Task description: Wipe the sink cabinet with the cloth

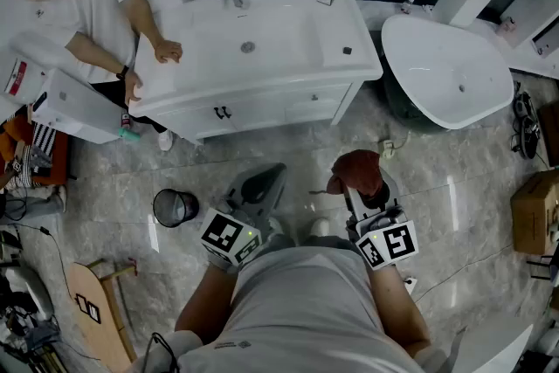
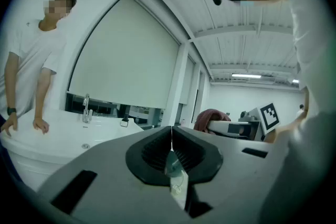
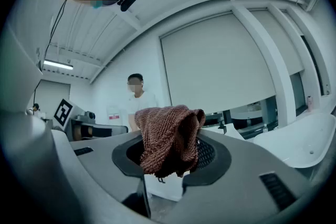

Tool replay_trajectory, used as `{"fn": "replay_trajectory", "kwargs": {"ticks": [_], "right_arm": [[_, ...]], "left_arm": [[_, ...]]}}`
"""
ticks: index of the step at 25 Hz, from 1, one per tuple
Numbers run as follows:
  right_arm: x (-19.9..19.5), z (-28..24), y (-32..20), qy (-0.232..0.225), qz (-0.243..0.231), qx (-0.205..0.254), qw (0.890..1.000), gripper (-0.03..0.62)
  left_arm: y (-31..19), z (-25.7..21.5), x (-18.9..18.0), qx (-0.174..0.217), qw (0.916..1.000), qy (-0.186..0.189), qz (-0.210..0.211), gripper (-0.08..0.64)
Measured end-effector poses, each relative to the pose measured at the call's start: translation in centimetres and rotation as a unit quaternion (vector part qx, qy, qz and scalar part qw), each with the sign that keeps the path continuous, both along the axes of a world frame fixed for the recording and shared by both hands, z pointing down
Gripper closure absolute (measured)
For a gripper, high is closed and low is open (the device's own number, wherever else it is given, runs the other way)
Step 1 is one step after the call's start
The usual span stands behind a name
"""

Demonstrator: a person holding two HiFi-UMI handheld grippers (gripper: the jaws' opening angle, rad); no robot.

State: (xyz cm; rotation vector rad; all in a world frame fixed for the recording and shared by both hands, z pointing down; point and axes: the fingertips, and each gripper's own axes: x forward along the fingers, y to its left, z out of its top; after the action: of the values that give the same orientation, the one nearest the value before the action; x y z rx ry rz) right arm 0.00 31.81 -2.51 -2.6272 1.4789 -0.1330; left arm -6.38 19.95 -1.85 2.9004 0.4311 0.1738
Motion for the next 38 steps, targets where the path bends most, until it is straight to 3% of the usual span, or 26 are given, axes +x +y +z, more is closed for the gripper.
{"fn": "replay_trajectory", "kwargs": {"ticks": [25, 31, 38], "right_arm": [[-4.1, 1.4, -7.2, -0.023, 0.014, 0.005, 1.000, 0.433], [-2.6, 2.3, -8.3, -0.037, 0.009, 0.008, 0.999, 0.433], [2.2, 3.5, -8.9, -0.059, -0.005, 0.013, 0.998, 0.433]], "left_arm": [[-7.9, 1.6, -4.1, -0.041, 0.9990, 0.013, 0.009, 0.545], [-9.7, 2.0, -3.5, -0.043, 0.9990, 0.008, -0.012, 0.546], [-10.2, 2.6, -0.9, -0.033, 0.9984, -0.002, -0.045, 0.545]]}}
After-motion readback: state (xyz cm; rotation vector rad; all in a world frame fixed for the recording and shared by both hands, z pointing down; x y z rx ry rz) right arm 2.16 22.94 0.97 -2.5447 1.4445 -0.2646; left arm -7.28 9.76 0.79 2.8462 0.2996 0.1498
